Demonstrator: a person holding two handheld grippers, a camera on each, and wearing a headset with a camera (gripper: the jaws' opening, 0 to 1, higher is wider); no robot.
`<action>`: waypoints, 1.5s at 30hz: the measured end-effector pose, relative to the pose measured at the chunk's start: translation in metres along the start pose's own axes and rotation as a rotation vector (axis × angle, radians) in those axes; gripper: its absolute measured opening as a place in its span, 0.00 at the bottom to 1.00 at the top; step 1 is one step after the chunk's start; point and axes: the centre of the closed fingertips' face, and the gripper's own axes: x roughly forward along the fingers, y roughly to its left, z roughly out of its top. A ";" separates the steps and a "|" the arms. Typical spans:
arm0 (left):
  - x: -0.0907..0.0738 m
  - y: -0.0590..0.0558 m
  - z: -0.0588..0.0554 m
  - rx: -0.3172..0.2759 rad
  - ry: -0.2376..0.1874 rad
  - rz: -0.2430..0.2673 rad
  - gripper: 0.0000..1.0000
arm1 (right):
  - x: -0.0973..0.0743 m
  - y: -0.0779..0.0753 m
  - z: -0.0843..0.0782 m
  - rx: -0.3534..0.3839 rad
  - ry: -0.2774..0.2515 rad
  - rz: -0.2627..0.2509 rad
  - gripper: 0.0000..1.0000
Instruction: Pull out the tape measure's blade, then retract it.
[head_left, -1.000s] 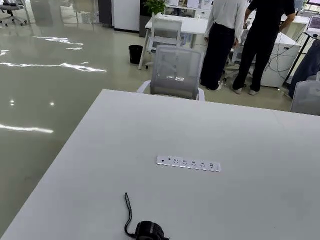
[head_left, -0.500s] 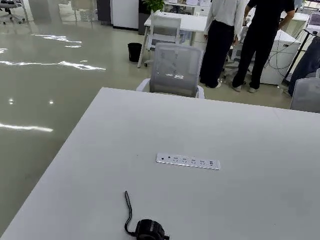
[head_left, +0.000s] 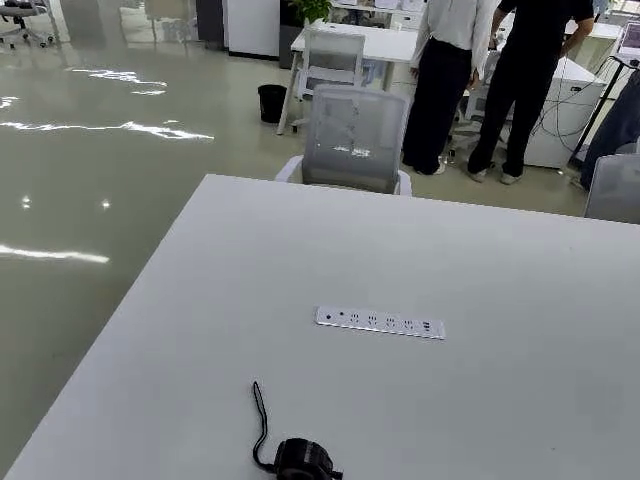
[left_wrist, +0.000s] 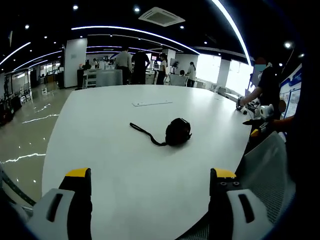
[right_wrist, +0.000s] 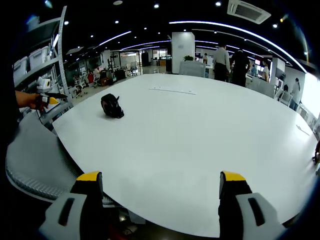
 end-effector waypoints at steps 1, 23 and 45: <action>0.003 0.002 -0.001 0.006 0.000 -0.006 0.98 | 0.001 0.001 0.001 -0.003 -0.002 0.004 0.98; 0.053 -0.044 0.016 0.093 0.060 -0.147 0.93 | 0.056 0.033 0.038 -0.093 -0.004 0.142 0.91; 0.095 -0.067 0.031 0.149 0.087 -0.217 0.92 | 0.116 0.063 0.069 -0.216 0.005 0.244 0.89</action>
